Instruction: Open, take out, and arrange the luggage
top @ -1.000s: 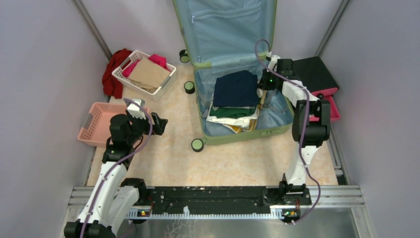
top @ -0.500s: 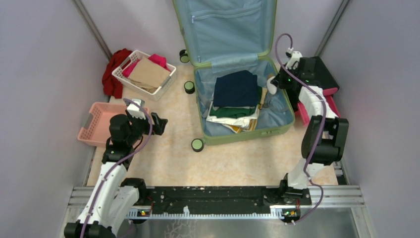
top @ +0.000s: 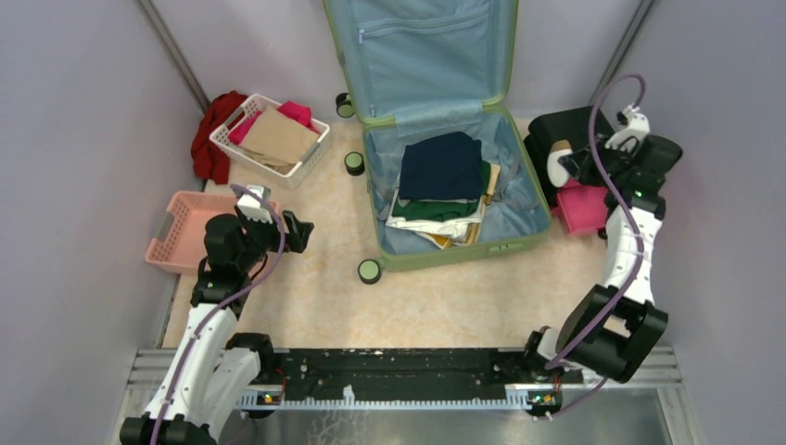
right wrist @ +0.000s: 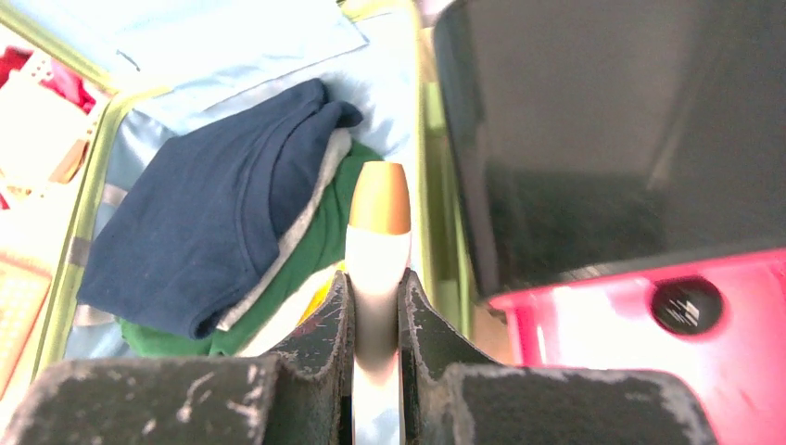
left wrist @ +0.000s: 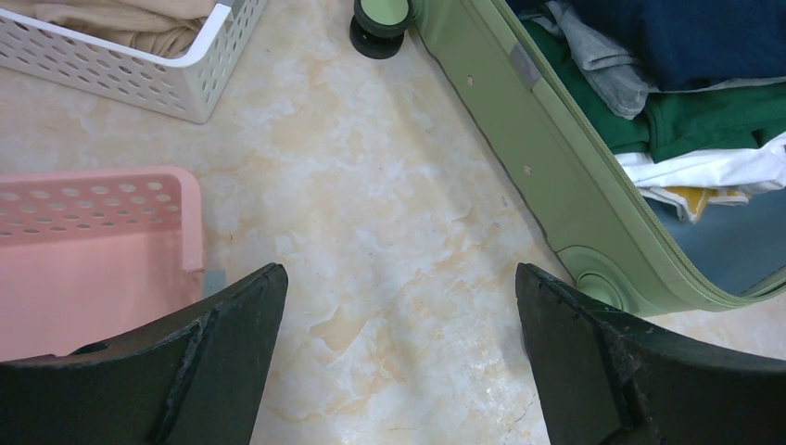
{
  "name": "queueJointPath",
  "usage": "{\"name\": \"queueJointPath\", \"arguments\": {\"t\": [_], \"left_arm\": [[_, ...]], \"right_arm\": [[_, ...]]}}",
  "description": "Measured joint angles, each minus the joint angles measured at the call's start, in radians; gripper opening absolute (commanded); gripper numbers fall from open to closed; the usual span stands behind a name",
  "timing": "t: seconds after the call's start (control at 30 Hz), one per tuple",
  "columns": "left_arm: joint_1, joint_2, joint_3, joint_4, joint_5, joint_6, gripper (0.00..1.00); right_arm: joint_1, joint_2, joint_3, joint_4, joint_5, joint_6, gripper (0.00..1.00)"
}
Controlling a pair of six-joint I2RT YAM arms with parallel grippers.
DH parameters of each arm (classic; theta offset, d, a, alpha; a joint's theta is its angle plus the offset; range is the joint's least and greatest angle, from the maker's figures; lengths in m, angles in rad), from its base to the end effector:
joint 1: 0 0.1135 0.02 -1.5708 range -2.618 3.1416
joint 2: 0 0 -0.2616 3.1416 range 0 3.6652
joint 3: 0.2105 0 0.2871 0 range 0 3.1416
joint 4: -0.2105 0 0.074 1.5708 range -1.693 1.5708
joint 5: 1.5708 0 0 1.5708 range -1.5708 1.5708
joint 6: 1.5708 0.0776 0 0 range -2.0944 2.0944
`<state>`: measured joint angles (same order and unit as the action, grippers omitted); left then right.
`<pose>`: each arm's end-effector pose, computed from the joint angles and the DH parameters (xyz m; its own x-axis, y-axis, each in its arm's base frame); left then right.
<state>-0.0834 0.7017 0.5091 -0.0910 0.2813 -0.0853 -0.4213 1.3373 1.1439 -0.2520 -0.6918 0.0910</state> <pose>0.2472 -0.0423 0.2459 -0.3073 -0.0564 -0.9499 0.3206 0.9337 -0.1592 0.3554 -0.1050 0.3153 -0.4106 0.2607 -0.8737 -0.1738 0.9183 0.3557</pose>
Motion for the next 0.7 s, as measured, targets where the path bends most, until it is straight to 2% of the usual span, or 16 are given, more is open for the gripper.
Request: {"name": "queueJointPath", "arguments": {"t": [0.17, 0.37, 0.47, 0.7], "left_arm": [[0.000, -0.001, 0.000, 0.000, 0.001, 0.000, 0.99], [0.000, -0.001, 0.000, 0.001, 0.017, 0.000, 0.99], [0.000, -0.001, 0.000, 0.000, 0.021, 0.000, 0.99], [0.000, 0.000, 0.000, 0.001, 0.023, 0.000, 0.99]], "right_arm": [[-0.159, -0.153, -0.104, -0.011, -0.032, 0.015, 0.00], [-0.351, -0.258, -0.250, -0.026, -0.037, 0.023, 0.00], [-0.394, -0.299, -0.332, -0.016, -0.013, 0.046, 0.00], [-0.400, -0.343, -0.497, 0.124, 0.120, 0.203, 0.00]]}}
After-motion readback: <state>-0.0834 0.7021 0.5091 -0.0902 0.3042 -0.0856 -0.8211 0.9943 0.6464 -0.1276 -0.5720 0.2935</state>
